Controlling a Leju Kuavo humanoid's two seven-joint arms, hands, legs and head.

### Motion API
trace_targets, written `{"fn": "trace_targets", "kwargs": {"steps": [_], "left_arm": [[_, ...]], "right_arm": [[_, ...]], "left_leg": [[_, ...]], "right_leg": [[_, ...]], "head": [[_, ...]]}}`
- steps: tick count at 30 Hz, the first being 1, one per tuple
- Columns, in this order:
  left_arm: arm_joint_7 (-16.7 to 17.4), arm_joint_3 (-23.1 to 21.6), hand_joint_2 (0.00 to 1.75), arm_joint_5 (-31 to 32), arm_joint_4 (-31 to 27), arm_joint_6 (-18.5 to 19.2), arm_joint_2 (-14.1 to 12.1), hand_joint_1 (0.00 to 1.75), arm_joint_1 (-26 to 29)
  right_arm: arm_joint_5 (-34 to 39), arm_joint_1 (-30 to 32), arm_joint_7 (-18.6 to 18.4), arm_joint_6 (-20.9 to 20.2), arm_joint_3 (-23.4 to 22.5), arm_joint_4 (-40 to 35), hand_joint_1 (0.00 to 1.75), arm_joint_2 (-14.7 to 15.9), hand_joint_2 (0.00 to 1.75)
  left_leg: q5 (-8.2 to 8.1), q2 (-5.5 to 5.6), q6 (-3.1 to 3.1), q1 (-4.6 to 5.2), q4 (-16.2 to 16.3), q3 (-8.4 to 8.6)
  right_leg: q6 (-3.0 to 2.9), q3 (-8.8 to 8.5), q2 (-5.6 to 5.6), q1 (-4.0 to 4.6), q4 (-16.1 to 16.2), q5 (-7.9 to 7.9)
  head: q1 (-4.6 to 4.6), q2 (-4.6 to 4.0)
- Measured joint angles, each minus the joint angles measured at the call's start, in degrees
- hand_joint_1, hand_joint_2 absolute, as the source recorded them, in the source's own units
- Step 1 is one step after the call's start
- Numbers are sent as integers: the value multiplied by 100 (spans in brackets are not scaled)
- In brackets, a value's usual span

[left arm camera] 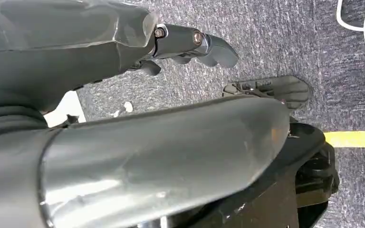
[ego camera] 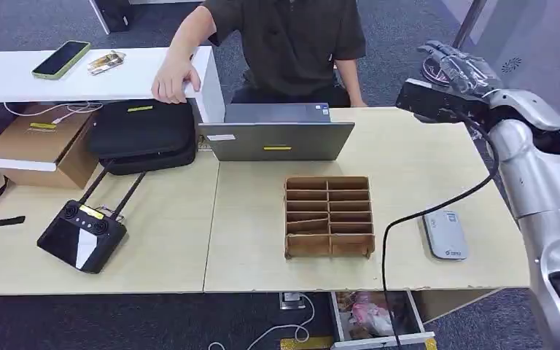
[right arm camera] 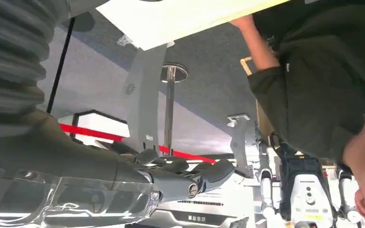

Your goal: Pass the card to the sensor for recognition and then transmit it.

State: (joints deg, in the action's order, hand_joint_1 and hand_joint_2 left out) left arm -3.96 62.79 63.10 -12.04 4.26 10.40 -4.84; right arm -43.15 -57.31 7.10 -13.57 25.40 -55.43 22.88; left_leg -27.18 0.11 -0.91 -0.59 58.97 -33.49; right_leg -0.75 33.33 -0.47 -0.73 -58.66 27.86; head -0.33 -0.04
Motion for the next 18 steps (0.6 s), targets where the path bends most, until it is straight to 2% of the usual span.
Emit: {"fn": "trace_targets", "kwargs": {"steps": [5, 11, 15, 18], "left_arm": [[0, 0, 0, 15, 0, 15, -4, 0, 0], [0, 0, 0, 15, 0, 20, -17, 0, 1], [0, 0, 0, -6, 0, 46, -22, 0, 1], [-2, 2, 0, -28, 0, 52, -22, 0, 1]], "right_arm": [[9, 6, -39, -50, 0, -4, 0, 31, 175], [101, 140, -37, -208, 0, -171, 0, 217, 175], [190, 473, -78, -194, -2, -487, 0, 448, 175], [188, 956, -170, -101, -103, -875, 0, 595, 175]], "left_leg": [[0, 0, 0, 0, 0, 0], [0, 1, 0, 1, 0, -1], [-1, 3, 1, 0, 0, -1], [-2, 4, 3, 0, 0, -1]], "right_leg": [[0, 0, 0, 0, 0, 0], [0, 0, -2, 0, 1, 0], [0, -1, -3, 0, 3, 0], [0, -1, -4, 0, 3, 0]], "head": [[0, 0], [0, 0], [-2, 0], [-2, 0]]}}
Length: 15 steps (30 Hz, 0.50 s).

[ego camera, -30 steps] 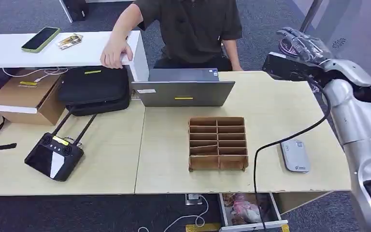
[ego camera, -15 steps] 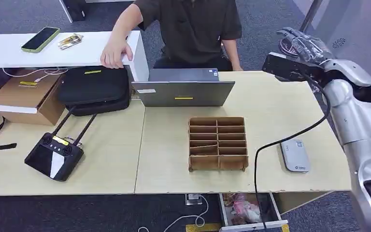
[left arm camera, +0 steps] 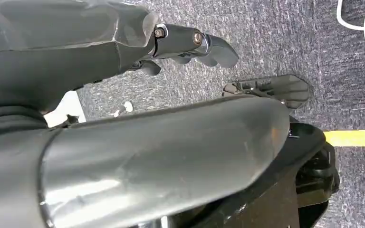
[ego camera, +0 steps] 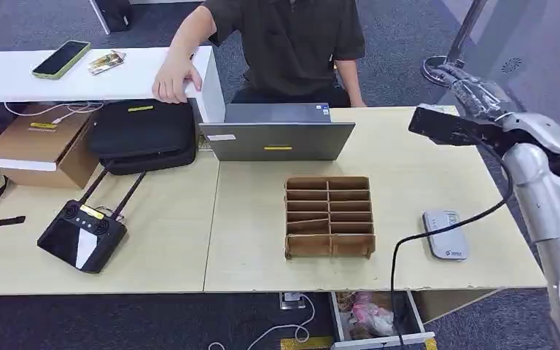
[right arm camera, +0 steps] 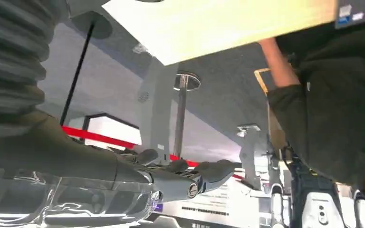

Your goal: Pass the card to the sensor for recognition and then transmit it.

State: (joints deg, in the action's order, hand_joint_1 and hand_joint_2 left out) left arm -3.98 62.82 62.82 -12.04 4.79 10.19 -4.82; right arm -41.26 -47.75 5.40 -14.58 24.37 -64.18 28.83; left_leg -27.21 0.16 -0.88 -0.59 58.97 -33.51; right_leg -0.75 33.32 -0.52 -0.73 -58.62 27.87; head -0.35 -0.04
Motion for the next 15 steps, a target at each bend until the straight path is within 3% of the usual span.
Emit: {"fn": "trace_targets", "kwargs": {"steps": [15], "left_arm": [[-46, 98, 0, 13, 0, 9, 4, 0, 2]], "right_arm": [[-407, 2467, -350, 132, -978, -1859, 0, 317, 175]], "left_leg": [[-1, 3, 1, 0, -3, -3]], "right_leg": [[4, 1, -3, 0, 0, 4]], "head": [[2, 0]]}}
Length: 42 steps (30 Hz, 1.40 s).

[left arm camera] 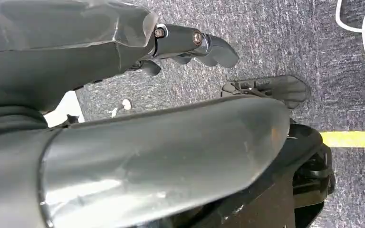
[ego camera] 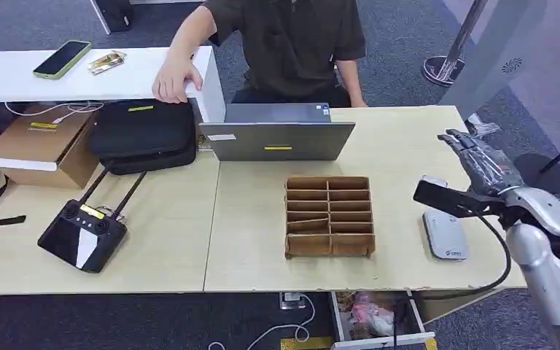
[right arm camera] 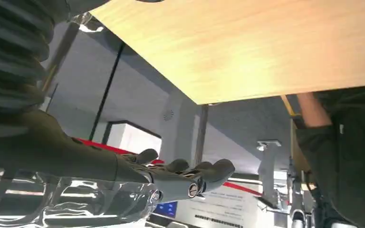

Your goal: Pass the card to the sensor for recognition and then transmit it.

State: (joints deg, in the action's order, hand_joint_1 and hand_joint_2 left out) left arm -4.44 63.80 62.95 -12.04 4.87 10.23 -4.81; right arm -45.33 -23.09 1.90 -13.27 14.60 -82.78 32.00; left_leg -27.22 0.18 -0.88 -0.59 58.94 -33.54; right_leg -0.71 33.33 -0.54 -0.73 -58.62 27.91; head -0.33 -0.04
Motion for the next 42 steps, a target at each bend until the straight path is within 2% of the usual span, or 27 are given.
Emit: {"fn": "trace_targets", "kwargs": {"steps": [6, 9, 11, 14, 18, 22, 28, 31, 33, 36, 42], "left_arm": [[-2, 4, 0, 5, 0, 24, 0, 0, -1], [0, 4, 0, 7, 0, 26, 0, 0, -1], [0, 11, 0, 7, 0, 26, -4, 0, -1], [-7, 33, 0, -9, 0, 26, -15, 0, -1], [-48, 46, 0, -24, 0, 35, -37, 0, -4], [-72, 55, 0, -66, 0, 37, -46, 0, -3], [-96, 166, 0, -149, 0, 70, -44, 0, -5], [-98, 190, 0, -166, 0, 127, -44, 0, -7], [-98, 192, 0, -166, 0, 138, -37, 0, -4], [-98, 205, 0, -166, 0, 138, -37, 0, 4], [-98, 308, 0, -190, 0, 133, -35, 0, 4]], "right_arm": [[-316, 537, -13, -144, -299, -447, 0, 2, 175], [-520, 635, -35, -528, -323, -627, 0, 87, 175], [-505, 602, -16, -862, -299, -720, 0, 264, 175], [-211, 218, 123, -1386, -155, -802, 0, 665, 175], [403, -815, 236, -1965, 373, -802, 0, 1214, 175], [888, -1479, 124, -1943, 1017, -793, 0, 1510, 175], [1111, -1558, -66, -1460, 1712, -675, 0, 1541, 175], [1008, -1201, -281, -1037, 1828, -638, 0, 1502, 175], [812, -633, -395, -857, 1745, -731, 0, 1484, 175], [562, 268, -483, -778, 1491, -981, 0, 1434, 175], [301, 1576, -579, -730, 900, -1491, 0, 1296, 175]], "left_leg": [[-1, -3, 2, 1, 0, 0], [-1, -5, 2, 1, 0, 1], [-1, -4, 2, 3, 0, -1], [0, -6, 2, 9, 0, -4], [2, -15, 5, 9, 1, 2], [5, -9, 7, 4, 1, -1], [4, -8, 8, 3, 0, -2], [4, 3, 8, 1, 0, -1], [3, 27, 9, -2, 1, -3], [3, 47, 9, 1, 0, -14], [-2, 43, 8, 0, -2, -14]], "right_leg": [[0, 0, 1, -1, 0, 0], [0, 1, 3, -1, 0, 0], [1, 0, 2, -3, -1, 0], [1, 1, 3, -8, -2, -2], [2, 2, 8, -9, -2, -6], [2, 1, 2, -7, -2, -6], [3, 1, 1, -2, -1, -4], [5, -2, -9, 0, 1, -2], [5, -10, -33, 3, 4, 1], [10, -7, -46, 0, 4, 4], [8, -5, -43, 1, 4, 9]], "head": [[0, 0], [0, 0], [0, 0], [0, 0], [0, 0], [-2, 0], [0, 0], [2, 0], [-4, 0], [0, 0], [0, 0]]}}
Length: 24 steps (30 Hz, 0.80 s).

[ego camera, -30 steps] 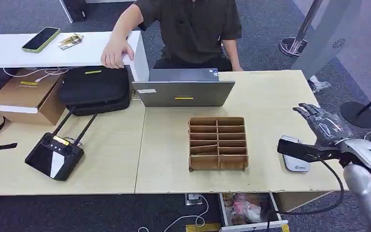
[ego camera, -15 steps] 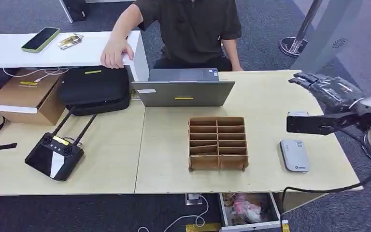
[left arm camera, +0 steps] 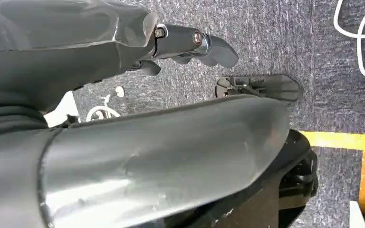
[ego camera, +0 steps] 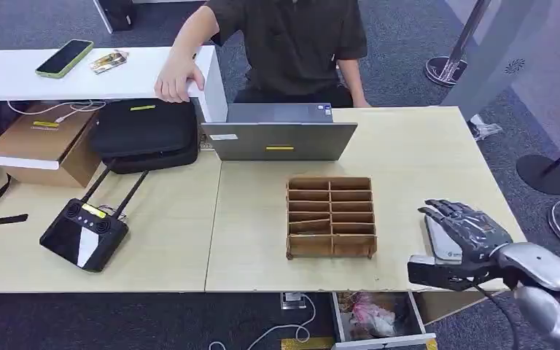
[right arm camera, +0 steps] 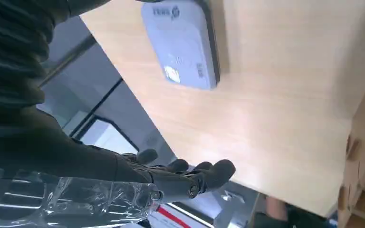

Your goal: Pass the card to the sensor for recognition and then transmit it.

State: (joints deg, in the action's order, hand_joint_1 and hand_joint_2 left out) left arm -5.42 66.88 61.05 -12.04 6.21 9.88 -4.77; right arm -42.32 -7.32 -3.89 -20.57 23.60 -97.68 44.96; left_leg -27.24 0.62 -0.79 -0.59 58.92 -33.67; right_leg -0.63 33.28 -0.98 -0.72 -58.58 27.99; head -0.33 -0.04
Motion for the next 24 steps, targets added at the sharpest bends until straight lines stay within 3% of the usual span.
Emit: {"fn": "trace_targets", "kwargs": {"steps": [6, 11, 17, 24], "left_arm": [[-9, 9, 0, 74, 0, 0, 0, 0, 0], [-9, 9, 0, 186, 0, 39, 0, 0, -2], [-7, 7, 0, 240, 0, 59, 7, 0, -10], [15, 7, 0, 254, 0, 63, 20, 0, -22]], "right_arm": [[-509, 1019, -317, 273, -387, -452, 0, -468, 175], [-712, 1501, -461, 507, -651, -743, 0, -786, 175], [-1200, 1607, -538, 601, -714, -797, 0, -1380, 175], [-1503, 1299, -437, 712, -640, -517, 0, -2195, 175]], "left_leg": [[-1, -3, -2, 0, -2, 4], [-1, -15, -2, 0, -3, 7], [-1, -37, -2, -1, -3, 13], [2, -47, -6, -3, -4, 17]], "right_leg": [[-1, 0, 3, 0, -1, 2], [-1, 0, 14, 0, -1, 1], [-3, 0, 29, 1, -1, 0], [-4, 0, 38, 2, -4, -1]], "head": [[0, 0], [-2, 0], [-2, 0], [0, 0]]}}
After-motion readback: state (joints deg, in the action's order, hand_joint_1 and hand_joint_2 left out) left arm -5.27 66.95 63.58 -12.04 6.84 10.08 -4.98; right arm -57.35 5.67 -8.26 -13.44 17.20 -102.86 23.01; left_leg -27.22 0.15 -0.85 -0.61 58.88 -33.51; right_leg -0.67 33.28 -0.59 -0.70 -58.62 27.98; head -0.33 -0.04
